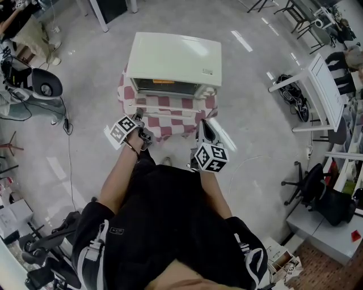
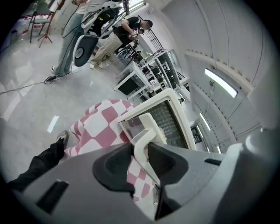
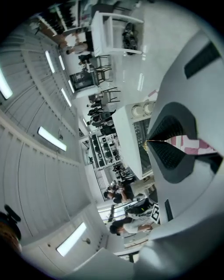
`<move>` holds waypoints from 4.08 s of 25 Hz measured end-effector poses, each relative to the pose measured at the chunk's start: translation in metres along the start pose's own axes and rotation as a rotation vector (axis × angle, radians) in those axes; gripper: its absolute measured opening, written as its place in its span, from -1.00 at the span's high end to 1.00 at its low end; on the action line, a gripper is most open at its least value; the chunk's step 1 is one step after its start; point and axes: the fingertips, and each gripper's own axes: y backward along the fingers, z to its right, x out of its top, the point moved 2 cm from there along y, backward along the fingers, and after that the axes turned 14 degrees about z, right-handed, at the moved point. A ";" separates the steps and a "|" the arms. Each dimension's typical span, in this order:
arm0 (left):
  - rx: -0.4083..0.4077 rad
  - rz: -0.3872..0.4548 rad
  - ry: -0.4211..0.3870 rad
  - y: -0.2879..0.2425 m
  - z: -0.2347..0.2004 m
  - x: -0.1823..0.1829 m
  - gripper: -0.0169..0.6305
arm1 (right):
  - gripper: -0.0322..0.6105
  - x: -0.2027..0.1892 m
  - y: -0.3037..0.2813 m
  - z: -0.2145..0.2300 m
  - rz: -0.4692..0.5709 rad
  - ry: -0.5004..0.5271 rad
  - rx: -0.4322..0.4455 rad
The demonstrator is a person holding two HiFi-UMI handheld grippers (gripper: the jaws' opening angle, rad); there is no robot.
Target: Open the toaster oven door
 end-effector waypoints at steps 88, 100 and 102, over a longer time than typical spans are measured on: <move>-0.081 -0.493 -0.989 -0.010 -0.104 -0.057 0.86 | 0.58 -0.240 -0.027 0.092 -0.807 0.058 0.030; -0.085 -0.389 -0.817 -0.004 -0.081 -0.031 0.86 | 0.43 -0.215 -0.034 0.089 -0.759 0.161 0.050; -0.131 -0.308 -0.819 0.002 -0.055 -0.015 0.86 | 0.44 -0.186 -0.040 0.080 -0.662 0.181 0.049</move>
